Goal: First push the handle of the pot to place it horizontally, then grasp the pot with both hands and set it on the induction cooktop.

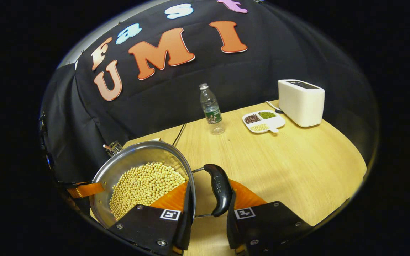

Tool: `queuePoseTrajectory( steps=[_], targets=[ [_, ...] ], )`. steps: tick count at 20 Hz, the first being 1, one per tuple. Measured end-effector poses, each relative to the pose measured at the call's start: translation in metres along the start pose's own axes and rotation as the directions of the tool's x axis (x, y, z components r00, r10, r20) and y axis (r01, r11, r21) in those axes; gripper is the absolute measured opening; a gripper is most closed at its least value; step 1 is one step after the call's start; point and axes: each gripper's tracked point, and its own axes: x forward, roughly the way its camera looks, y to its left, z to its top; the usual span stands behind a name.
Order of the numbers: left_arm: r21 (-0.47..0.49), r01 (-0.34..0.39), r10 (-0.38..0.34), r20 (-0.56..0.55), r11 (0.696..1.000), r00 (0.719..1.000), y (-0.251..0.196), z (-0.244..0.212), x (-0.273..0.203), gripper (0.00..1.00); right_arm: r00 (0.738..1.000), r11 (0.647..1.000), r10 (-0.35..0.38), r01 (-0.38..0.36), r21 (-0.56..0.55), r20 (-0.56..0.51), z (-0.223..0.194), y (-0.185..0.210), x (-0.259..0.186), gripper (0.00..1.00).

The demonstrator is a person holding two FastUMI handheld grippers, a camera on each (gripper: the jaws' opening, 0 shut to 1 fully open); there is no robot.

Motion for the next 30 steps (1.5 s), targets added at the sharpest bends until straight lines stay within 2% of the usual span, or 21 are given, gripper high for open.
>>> queuePoseTrajectory(
  steps=[3, 4, 5, 6, 9, 17, 18, 21, 24, 26, 27, 29, 30],
  targets=[
    [-0.012, -0.019, 0.018, -0.007, 1.0, 1.0, 0.022, -0.003, 0.002, 0.35, 1.0, 1.0, 0.014, -0.014, 0.001, -0.011, -0.006, 0.021, 0.007, 0.41],
    [-0.014, -0.026, 0.026, -0.011, 1.0, 1.0, 0.03, -0.005, 0.0, 0.36, 1.0, 1.0, 0.019, -0.019, -0.001, -0.017, -0.009, 0.027, 0.01, 0.36],
    [-0.018, -0.032, 0.032, -0.018, 0.999, 0.999, 0.039, -0.008, 0.0, 0.34, 0.999, 1.0, 0.024, -0.024, -0.003, -0.027, -0.013, 0.033, 0.013, 0.36],
    [-0.022, -0.038, 0.038, -0.023, 0.999, 0.999, 0.048, -0.009, -0.001, 0.35, 0.999, 1.0, 0.028, -0.028, -0.004, -0.034, -0.016, 0.039, 0.016, 0.41],
    [-0.031, -0.05, 0.05, -0.028, 0.998, 0.998, 0.069, -0.01, 0.0, 0.35, 0.998, 0.999, 0.035, -0.036, -0.008, -0.044, -0.022, 0.056, 0.022, 0.41],
    [-0.064, -0.028, 0.025, -0.05, 0.998, 0.998, 0.1, -0.019, 0.016, 0.35, 0.997, 1.0, 0.02, -0.021, -0.018, -0.08, -0.031, 0.078, 0.034, 0.41],
    [-0.043, -0.02, 0.018, -0.052, 0.999, 0.999, 0.102, -0.019, 0.018, 0.35, 0.996, 0.999, 0.021, -0.023, -0.023, -0.083, -0.033, 0.079, 0.035, 0.36],
    [-0.046, -0.017, 0.015, -0.054, 0.999, 0.998, 0.103, -0.018, 0.018, 0.35, 0.994, 0.999, 0.036, -0.038, -0.022, -0.101, -0.035, 0.081, 0.033, 0.51],
    [-0.063, -0.012, 0.009, -0.052, 0.998, 0.999, 0.103, -0.019, 0.014, 0.47, 0.998, 1.0, 0.025, -0.025, -0.012, -0.055, -0.018, 0.076, 0.024, 0.6],
    [-0.067, -0.01, 0.007, -0.051, 0.998, 0.999, 0.1, -0.019, 0.007, 0.5, 1.0, 1.0, 0.015, -0.015, -0.019, -0.009, -0.002, 0.069, 0.015, 0.78],
    [-0.064, -0.012, 0.01, -0.024, 0.998, 1.0, 0.1, -0.012, -0.001, 0.51, 1.0, 1.0, 0.008, -0.007, -0.02, 0.009, 0.006, 0.064, 0.008, 0.94],
    [-0.036, -0.065, 0.067, 0.053, 0.997, 0.996, 0.111, 0.012, -0.02, 0.57, 0.999, 1.0, -0.004, 0.005, -0.017, 0.046, 0.02, 0.053, -0.007, 0.95],
    [-0.024, -0.101, 0.103, 0.097, 0.995, 0.99, 0.119, 0.027, -0.032, 0.67, 0.998, 1.0, -0.009, 0.01, -0.016, 0.059, 0.026, 0.049, -0.014, 0.95]
  ],
)
